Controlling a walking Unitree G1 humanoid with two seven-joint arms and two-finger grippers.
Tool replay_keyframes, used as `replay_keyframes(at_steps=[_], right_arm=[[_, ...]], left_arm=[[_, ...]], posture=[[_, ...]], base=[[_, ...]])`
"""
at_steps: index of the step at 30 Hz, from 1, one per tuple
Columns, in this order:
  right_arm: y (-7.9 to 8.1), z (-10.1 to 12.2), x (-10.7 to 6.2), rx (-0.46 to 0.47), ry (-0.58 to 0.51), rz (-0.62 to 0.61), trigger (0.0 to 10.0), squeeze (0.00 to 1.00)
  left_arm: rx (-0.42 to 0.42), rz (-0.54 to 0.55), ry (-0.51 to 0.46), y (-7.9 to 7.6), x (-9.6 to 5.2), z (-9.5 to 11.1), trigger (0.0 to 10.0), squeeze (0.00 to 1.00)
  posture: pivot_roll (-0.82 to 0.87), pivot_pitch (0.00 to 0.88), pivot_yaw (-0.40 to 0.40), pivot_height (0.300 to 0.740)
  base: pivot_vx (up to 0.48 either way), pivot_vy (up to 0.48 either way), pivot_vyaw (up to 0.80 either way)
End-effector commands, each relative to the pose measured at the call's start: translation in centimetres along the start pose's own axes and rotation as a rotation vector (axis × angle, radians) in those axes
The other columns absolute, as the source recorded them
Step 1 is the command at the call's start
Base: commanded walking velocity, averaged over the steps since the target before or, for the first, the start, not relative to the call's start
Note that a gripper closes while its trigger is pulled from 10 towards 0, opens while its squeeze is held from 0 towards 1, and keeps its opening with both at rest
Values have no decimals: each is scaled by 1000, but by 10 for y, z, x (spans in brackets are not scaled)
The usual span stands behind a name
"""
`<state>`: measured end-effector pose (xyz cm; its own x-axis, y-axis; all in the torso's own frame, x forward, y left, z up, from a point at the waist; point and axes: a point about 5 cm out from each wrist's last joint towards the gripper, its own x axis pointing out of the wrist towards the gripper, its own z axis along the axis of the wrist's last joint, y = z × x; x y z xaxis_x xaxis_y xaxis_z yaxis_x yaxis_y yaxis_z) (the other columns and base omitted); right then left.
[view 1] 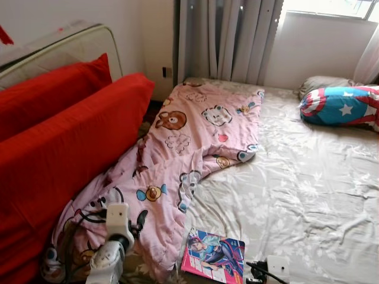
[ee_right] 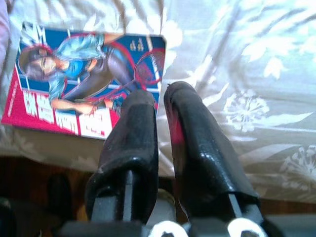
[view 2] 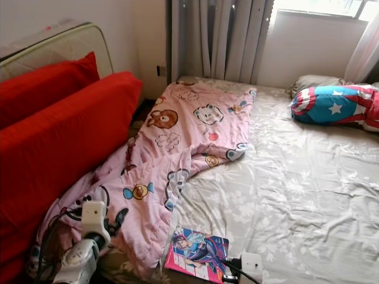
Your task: Clean up the room
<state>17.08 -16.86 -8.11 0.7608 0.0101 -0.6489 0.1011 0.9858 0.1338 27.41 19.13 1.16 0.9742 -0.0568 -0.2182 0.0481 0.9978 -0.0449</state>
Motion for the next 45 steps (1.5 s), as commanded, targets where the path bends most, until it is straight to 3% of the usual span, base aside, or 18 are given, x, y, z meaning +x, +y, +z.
replay_keyframes(at_steps=[1, 2, 8, 14, 20, 28, 29, 35, 45], right_arm=[[6, 64, 16, -13, -270, 29, 10000, 0], [12, 108, 20, -31, -433, 52, 10000, 0], [15, 138, 11, -43, -595, 44, 10000, 0], [20, 140, -3, -44, -650, 51, 10000, 0], [16, 125, -9, -37, -616, 21, 10000, 0], [17, 126, -11, -47, -592, 18, 10000, 0], [18, 128, -12, -40, -604, 30, 10000, 1000], [17, 129, -14, -30, -608, 22, 10000, 1000], [17, 127, -16, -25, -597, 35, 10000, 1000]], left_arm=[[-2, -28, -36, -5, -2, 4, 10000, 0], [-13, -24, -59, -6, -2, 8, 10000, 0], [-21, -22, -116, -8, -11, 17, 10000, 0], [-29, 13, -160, -2, -22, 24, 10000, 0], [-35, 49, -169, 3, -27, 25, 10000, 0], [-37, 48, -164, 3, -29, 29, 10000, 0], [-37, 46, -162, 3, -28, 29, 10000, 0], [-31, 29, -151, 1, -20, 32, 10000, 0], [-30, 16, -146, -1, -20, 31, 10000, 0]], posture=[[-49, 16, -37, 740], [-50, 19, -38, 740], [-43, 15, -55, 740], [-22, 3, -84, 740], [-13, 0, -98, 740], [-18, 0, -86, 740], [-29, 0, -82, 740], [-53, 0, -69, 740], [-55, 0, -67, 740]], base=[[0, 0, 0], [0, 0, 0], [0, 0, 0], [0, 0, 0], [0, 0, 0], [0, 0, 0], [0, 0, 0], [0, 0, 0], [0, 0, 0]])
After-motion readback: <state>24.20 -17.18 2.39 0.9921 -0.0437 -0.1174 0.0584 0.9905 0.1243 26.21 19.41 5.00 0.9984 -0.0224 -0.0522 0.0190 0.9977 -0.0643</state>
